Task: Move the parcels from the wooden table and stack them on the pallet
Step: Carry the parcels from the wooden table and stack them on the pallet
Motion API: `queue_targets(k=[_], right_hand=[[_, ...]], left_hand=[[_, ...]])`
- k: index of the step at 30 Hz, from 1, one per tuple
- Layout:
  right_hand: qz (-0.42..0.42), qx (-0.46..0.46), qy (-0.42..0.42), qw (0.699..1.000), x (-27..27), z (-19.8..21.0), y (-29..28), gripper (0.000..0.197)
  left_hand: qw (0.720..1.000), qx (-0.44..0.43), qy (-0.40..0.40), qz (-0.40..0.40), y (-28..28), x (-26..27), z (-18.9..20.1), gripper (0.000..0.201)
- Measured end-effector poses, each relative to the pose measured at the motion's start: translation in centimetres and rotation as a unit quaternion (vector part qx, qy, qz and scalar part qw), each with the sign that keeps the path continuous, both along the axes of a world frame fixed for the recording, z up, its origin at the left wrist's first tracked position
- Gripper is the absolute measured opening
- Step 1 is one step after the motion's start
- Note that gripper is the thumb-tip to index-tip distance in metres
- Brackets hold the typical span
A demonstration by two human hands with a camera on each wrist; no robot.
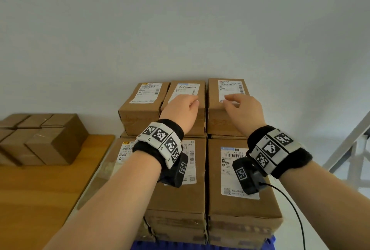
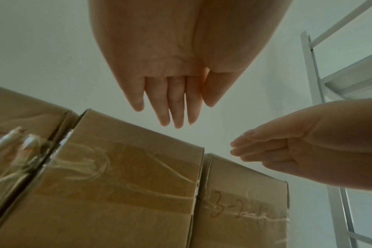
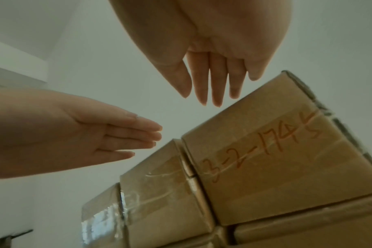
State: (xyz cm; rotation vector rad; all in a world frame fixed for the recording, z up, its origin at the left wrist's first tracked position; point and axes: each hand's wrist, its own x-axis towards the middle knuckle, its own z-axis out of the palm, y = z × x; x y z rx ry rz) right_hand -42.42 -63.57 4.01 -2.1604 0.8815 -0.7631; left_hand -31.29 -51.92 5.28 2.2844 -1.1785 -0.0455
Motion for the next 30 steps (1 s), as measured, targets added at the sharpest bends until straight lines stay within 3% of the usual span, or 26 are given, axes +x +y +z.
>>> queue_targets(k=[7,14,30], right_hand=[[0.08,0.035,-0.03,0.996,0.4,1.1,2.4,0.031],[0.166,0.068,-0.035,0.983,2.0,2.1,9.3,0.032],[0.281,0.115,-0.035,0.952,14.1,0.0,40.2,0.024]], left_hand=[[0.996,-0.076,0.022,0.041,2.6,-1.5,1.1,0.036],[0.989,-0.122,0.029,0.082,9.8,-0.7,1.4,0.035],[0.973,-0.114,0.016,0.199,43.6,7.7,0.0,0.034]])
